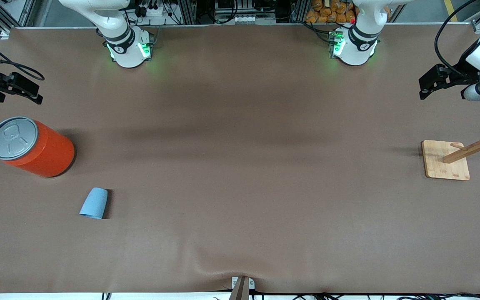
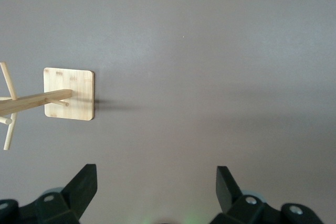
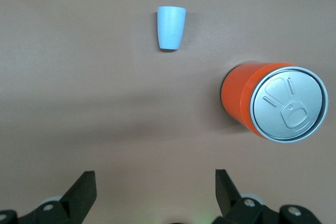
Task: Flip cup
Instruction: 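Move the right gripper down toward the light blue cup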
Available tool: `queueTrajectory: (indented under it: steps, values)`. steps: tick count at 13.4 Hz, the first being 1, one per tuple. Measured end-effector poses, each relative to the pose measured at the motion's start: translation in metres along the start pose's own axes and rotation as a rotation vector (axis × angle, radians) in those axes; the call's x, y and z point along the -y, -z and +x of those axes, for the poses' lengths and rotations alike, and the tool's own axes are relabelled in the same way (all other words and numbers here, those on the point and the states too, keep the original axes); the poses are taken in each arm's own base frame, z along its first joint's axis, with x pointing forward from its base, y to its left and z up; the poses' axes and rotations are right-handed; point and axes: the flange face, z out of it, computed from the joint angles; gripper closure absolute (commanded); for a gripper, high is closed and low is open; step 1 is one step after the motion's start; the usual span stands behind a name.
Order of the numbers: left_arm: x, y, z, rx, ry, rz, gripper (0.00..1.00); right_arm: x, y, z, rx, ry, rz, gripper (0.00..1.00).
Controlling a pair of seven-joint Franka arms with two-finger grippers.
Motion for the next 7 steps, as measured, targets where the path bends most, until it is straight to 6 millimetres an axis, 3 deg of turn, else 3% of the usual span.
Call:
queueTrajectory:
  steps: [7]
  values:
    - [0.0001, 0.0045, -0.0001, -0.009, 0.000, -0.001, 0.00, -0.0031, 0.0004, 0.0005, -0.003, -0.006, 0.001, 0.00]
